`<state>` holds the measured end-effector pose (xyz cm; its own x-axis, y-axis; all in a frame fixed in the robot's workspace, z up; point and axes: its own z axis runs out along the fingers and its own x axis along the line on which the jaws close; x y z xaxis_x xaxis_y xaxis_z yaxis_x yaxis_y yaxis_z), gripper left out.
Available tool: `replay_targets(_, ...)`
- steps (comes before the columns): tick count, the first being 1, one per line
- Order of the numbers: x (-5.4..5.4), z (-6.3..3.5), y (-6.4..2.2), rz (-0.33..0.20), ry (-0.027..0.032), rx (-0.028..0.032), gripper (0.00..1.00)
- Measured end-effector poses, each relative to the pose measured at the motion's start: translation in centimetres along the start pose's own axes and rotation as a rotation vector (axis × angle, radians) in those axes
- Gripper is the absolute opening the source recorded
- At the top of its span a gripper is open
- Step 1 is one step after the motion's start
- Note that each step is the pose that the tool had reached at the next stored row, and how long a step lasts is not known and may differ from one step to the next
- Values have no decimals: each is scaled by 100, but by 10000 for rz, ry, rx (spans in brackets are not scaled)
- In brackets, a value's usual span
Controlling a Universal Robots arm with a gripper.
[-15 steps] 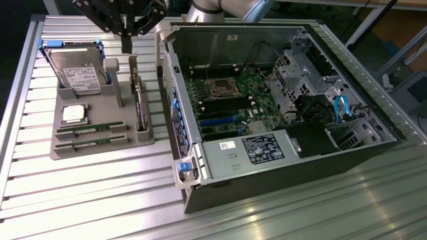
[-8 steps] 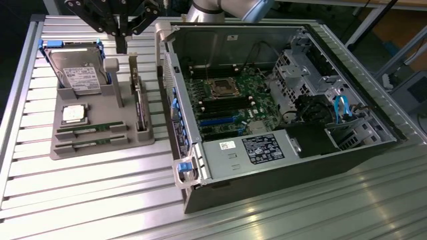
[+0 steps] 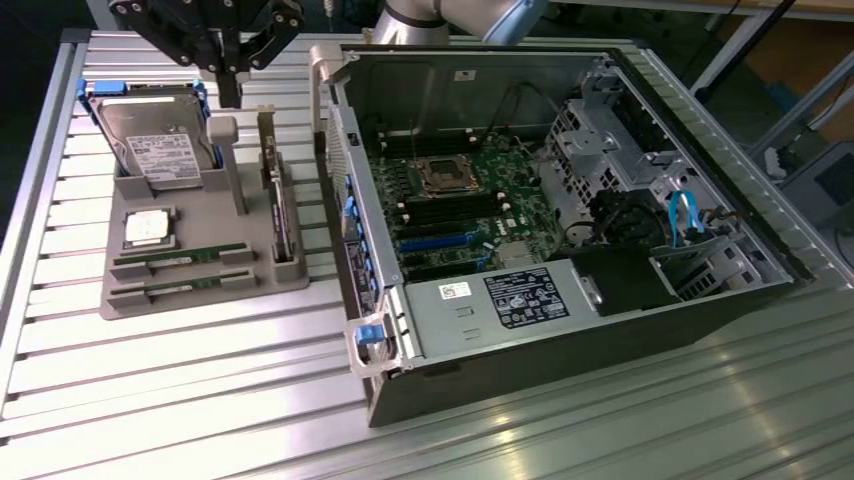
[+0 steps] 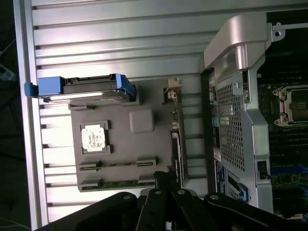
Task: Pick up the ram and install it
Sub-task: 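Reach for the ram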
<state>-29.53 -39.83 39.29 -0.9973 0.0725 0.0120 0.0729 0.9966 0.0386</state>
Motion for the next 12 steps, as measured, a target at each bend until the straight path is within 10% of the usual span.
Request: replay_targets(12, 263, 3, -19, -4, -34, -2, 10)
